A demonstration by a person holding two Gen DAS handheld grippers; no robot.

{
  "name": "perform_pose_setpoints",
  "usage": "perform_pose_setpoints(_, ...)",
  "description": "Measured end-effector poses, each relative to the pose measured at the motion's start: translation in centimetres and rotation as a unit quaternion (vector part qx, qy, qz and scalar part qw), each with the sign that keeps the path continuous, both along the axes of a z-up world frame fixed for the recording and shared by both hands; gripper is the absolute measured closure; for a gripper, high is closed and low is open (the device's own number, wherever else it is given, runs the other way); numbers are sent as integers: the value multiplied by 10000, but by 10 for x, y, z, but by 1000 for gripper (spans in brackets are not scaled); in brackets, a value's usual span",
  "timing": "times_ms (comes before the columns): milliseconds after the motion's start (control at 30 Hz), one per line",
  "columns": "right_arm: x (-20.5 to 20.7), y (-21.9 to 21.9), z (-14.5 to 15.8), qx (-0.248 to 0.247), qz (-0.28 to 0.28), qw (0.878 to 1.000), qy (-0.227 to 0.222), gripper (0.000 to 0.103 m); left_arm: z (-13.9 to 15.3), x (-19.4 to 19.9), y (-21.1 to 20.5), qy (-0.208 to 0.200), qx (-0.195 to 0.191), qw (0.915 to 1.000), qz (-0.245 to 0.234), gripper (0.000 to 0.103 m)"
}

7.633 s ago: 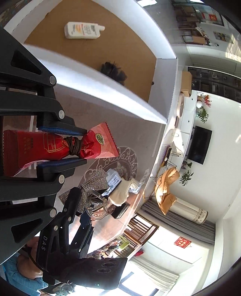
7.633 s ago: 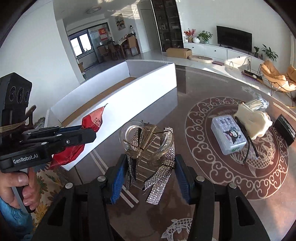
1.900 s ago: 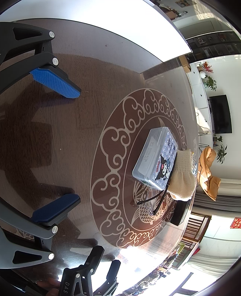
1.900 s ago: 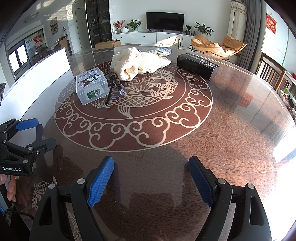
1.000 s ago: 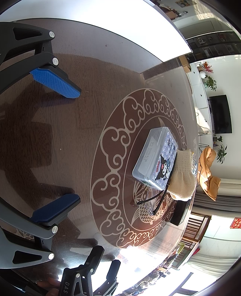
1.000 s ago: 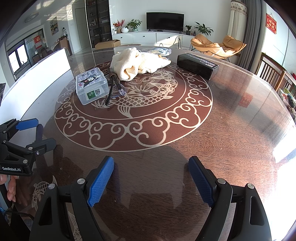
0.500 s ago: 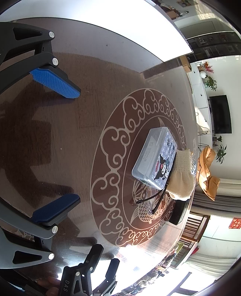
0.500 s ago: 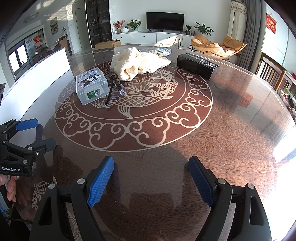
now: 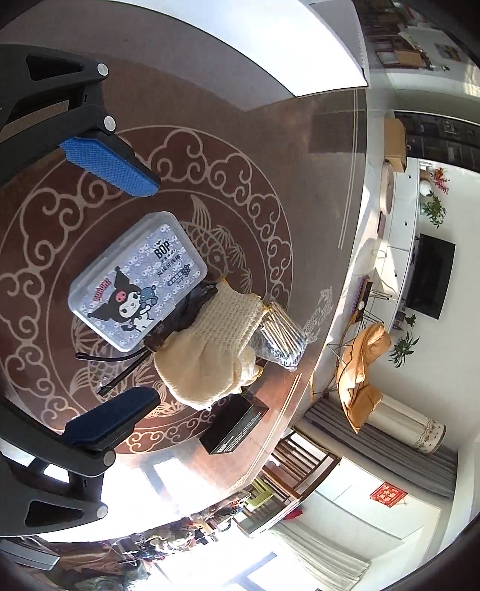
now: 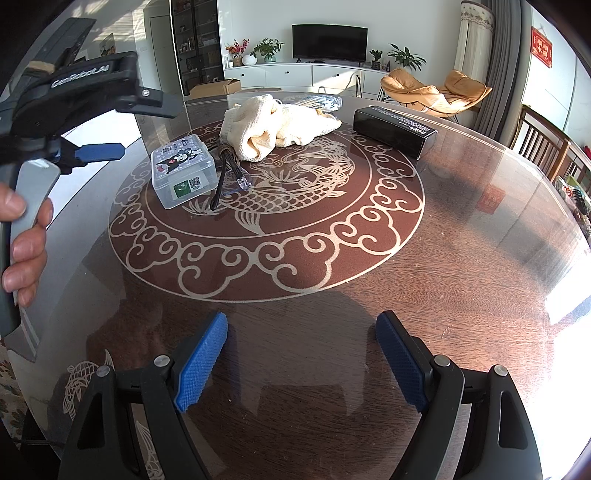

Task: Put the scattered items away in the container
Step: 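Lower the left gripper onto the clear cartoon-print plastic box and close it, then grasp the black-framed eyeglasses with the right gripper while the left holds the plastic box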

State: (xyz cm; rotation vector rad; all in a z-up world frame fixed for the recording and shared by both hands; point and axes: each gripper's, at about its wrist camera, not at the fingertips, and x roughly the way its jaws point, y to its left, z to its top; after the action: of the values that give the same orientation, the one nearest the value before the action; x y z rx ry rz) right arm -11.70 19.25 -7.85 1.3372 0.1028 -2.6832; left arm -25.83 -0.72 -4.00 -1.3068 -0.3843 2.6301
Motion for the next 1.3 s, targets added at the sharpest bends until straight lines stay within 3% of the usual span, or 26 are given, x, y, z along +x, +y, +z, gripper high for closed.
perform_pose_setpoints(67,0,0,0,0,0,10000,0,19,-14,-15,9,-239,-54,9997,94,0)
perform_pose_setpoints(200,0,0,0,-5,1,10000,-1,19,-28,-24,16,-362,-718,9960,377,0)
perform_pose_setpoints(367,0,0,0,-5,-1,10000,-1,19,-34,-7,-16,-322,-689,9953,601,0)
perform_pose_setpoints(600,0,-1,0,-5,-1,10000,-2,19,-42,-15,-31,-552,-1026,9927,325,0)
perform_pose_setpoints(767,-1,0,0,-4,-1,10000,-2,19,-48,-24,-12,-424,-1601,9862,-50,0)
perform_pose_setpoints(800,-1,0,0,-4,-1,10000,-3,19,-46,-19,-13,-251,-1614,9865,-121,15)
perform_pose_setpoints(833,-1,0,0,-5,-1,10000,-3,19,-42,-15,-15,-87,-1615,9867,-124,40)
perform_pose_setpoints(967,-1,2,1,-142,43,9999,9,18,-38,-1,-35,0,-1454,9894,-48,42)
perform_pose_setpoints(1100,-37,-1,5,-1002,764,9920,-66,18,-38,23,-45,6,-1635,9855,-451,42)
perform_pose_setpoints(1300,-117,-51,2,-623,1353,9888,-124,18,-38,58,-57,-55,-1614,9850,-608,42)
